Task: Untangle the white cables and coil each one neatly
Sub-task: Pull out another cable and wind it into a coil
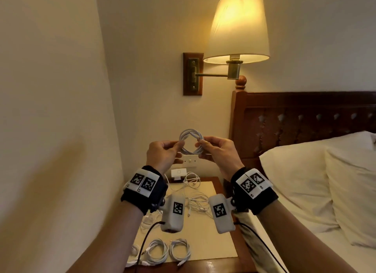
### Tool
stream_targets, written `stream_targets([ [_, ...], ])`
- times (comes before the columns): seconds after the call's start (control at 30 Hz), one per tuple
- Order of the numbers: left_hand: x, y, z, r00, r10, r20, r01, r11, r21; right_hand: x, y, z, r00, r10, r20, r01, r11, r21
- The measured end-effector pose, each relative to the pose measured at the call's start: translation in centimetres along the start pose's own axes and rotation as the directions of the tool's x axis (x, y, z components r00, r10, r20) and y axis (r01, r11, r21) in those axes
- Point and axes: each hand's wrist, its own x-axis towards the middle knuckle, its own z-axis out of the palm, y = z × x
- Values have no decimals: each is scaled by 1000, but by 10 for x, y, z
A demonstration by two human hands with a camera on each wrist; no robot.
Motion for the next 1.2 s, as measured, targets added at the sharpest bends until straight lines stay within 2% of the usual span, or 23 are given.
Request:
stream_targets([
  [0.13,-13,-30,3,994,-108,-17,108,994,-13,-22,28,-14,996,85,-37,-88,993,-75],
  [0.23,-27,-64,4,978,-208,-25,205,975,-85,-55,57,-35,991,100,-84,-120,952,-280],
  [0.3,-39,-93,7,958,-284,-34,279,955,-106,-82,81,-51,993,105,-47,-115,910,-399],
  [0.4,-60,-147,15,921,-383,-71,378,923,-67,-124,121,-76,969,246,30,-186,800,-570],
  [0.5,-79,-197,27,843,-532,-83,529,847,-49,-163,167,-109,908,415,66,-244,649,-721],
  [0.57,-90,-223,35,779,-625,-54,624,781,-27,-187,193,-130,864,502,46,-286,562,-776],
  [0.7,-101,-254,51,671,-740,-51,736,673,-79,-221,228,-157,786,619,-2,-362,458,-812],
  [0.73,-101,-262,54,657,-752,-56,747,660,-82,-227,233,-159,759,651,-3,-367,424,-828],
  [0.8,-102,-271,59,653,-756,-49,753,655,-70,-236,242,-163,733,680,-9,-371,390,-843],
  [0.93,-103,-282,62,643,-764,-52,761,645,-63,-239,252,-168,757,653,-37,-381,395,-836],
  [1.0,-102,-285,63,654,-754,-70,755,656,-16,-240,255,-168,767,641,-44,-392,412,-822],
  [1.07,-101,-289,63,659,-748,-83,750,661,3,-243,258,-167,773,630,-72,-398,393,-829],
  [1.2,-98,-295,62,713,-699,-51,700,706,112,-247,260,-163,795,597,-104,-389,370,-844],
])
